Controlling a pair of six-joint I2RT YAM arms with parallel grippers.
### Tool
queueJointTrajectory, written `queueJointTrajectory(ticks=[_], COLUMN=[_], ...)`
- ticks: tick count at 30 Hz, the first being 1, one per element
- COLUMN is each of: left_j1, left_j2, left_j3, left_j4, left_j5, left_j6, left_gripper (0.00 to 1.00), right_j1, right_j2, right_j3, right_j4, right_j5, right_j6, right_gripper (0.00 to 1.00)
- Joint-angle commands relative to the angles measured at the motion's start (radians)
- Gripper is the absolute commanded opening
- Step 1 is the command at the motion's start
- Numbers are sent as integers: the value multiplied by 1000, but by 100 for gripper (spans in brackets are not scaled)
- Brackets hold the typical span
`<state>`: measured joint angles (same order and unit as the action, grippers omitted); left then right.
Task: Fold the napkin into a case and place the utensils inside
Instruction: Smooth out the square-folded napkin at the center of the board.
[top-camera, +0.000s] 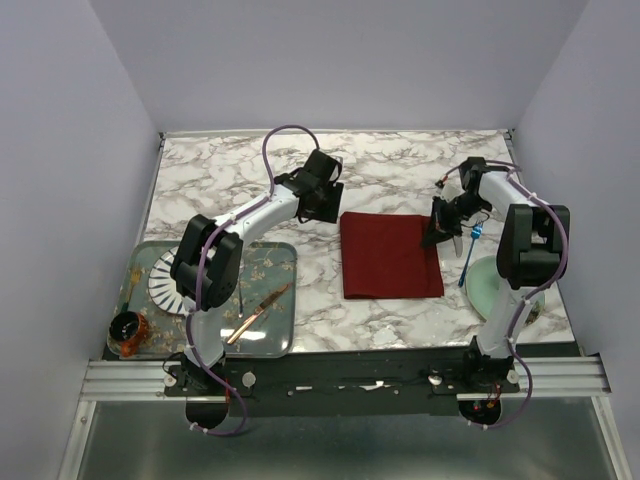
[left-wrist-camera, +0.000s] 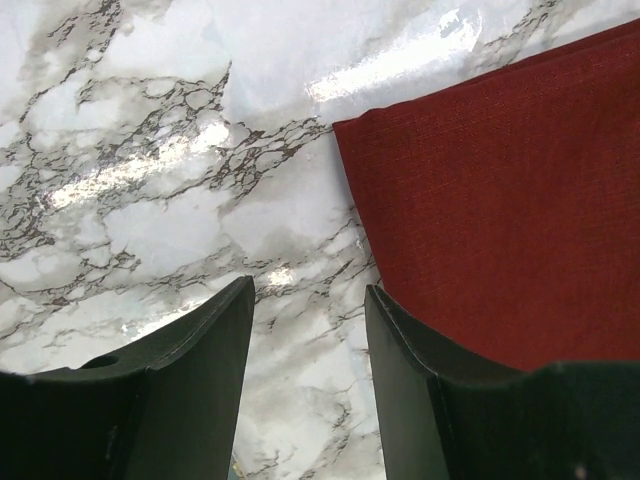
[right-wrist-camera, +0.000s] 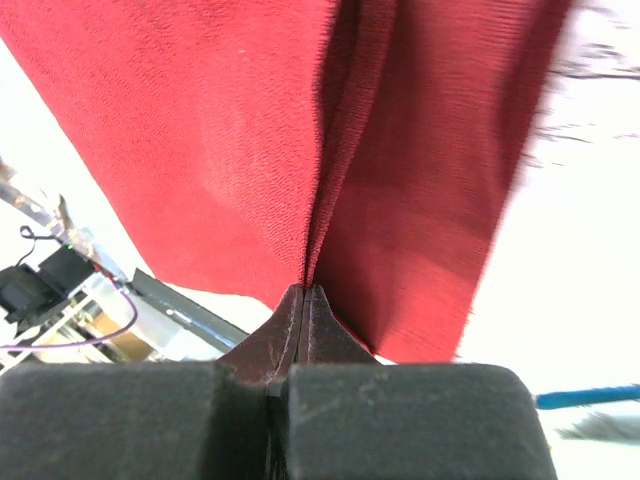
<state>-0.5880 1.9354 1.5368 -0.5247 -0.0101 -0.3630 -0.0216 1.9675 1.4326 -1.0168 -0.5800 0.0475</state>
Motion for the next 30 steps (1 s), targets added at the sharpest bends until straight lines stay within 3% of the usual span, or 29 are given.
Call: queueJointTrajectory(ticks=[1, 15, 30], left_j1=[4, 5, 4], left_j2=[-35, -42, -29], left_j3=[-14, -44, -53], left_j4=[6, 14, 12], left_j5=[36, 41, 78], left_j6=[12, 7, 7], left_gripper=[58, 58, 59], right_j1=[-23, -78, -84], right_j2=[1, -5, 99], right_j3=[9, 45, 92], right_j4=[-40, -66, -40], right_j5=[65, 118, 169], right_j6=[-38, -106, -112], right_gripper=[1, 1, 0])
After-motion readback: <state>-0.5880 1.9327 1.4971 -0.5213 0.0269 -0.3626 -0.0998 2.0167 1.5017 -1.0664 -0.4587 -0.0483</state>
